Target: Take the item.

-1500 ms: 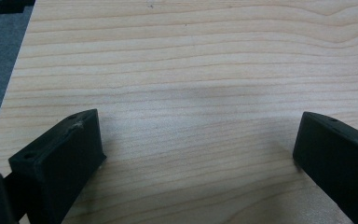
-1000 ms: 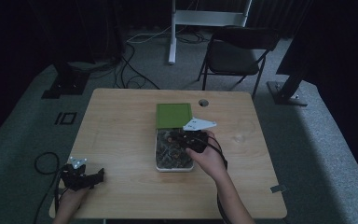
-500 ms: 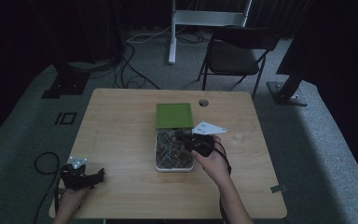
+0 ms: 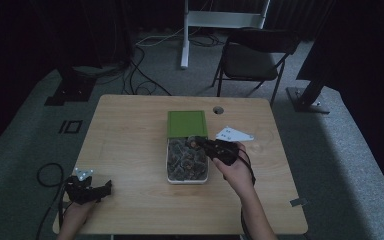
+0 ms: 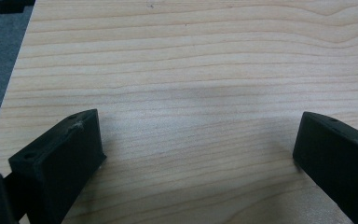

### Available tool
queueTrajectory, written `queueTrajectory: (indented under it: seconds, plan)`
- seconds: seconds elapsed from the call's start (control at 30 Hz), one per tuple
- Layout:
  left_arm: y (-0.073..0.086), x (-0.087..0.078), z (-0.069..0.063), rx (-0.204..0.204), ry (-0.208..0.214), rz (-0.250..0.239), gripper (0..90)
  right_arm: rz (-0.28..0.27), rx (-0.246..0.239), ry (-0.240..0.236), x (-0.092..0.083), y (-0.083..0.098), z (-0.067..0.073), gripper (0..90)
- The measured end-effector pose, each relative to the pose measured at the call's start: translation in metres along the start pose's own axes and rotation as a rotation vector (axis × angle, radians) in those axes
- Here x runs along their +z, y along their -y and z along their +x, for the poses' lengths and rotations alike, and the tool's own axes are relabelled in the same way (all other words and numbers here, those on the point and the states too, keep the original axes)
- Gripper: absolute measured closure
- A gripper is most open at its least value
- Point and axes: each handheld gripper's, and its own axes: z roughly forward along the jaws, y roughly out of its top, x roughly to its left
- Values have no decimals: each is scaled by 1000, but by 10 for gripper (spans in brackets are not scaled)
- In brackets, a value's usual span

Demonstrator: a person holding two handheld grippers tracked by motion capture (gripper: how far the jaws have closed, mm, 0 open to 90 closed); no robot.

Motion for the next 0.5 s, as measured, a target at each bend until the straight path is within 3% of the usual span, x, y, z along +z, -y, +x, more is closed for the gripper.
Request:
queueTrajectory:
  seconds: [0.5]
  plan:
    - [0, 0, 0, 0, 0, 0, 20, -26, 46, 62, -30, -5, -30, 900]
